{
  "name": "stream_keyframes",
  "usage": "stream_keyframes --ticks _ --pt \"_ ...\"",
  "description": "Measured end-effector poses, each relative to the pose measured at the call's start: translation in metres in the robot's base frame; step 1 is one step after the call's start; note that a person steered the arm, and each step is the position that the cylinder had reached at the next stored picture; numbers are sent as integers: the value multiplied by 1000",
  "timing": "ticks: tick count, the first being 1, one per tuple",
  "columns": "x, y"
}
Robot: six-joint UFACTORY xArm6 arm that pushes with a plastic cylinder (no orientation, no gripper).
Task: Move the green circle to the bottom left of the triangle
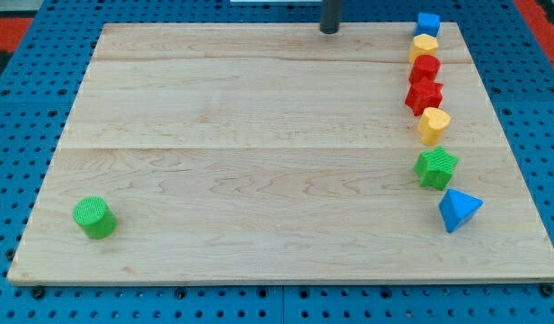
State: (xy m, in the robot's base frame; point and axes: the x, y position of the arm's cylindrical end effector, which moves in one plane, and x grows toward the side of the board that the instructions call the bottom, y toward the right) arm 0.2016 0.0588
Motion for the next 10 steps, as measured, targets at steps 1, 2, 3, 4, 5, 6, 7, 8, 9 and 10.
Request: stream_keyframes --ticks 1,2,3,4,5,6,7,8,9,10 --pt "23 -53" --pt "65 -121" --pt "126 -202" --pt "172 -286" --pt "245 -342" --pt "308 -354" --pt "334 -358" --pt "355 -328" --pt "355 -267" --pt "355 -212"
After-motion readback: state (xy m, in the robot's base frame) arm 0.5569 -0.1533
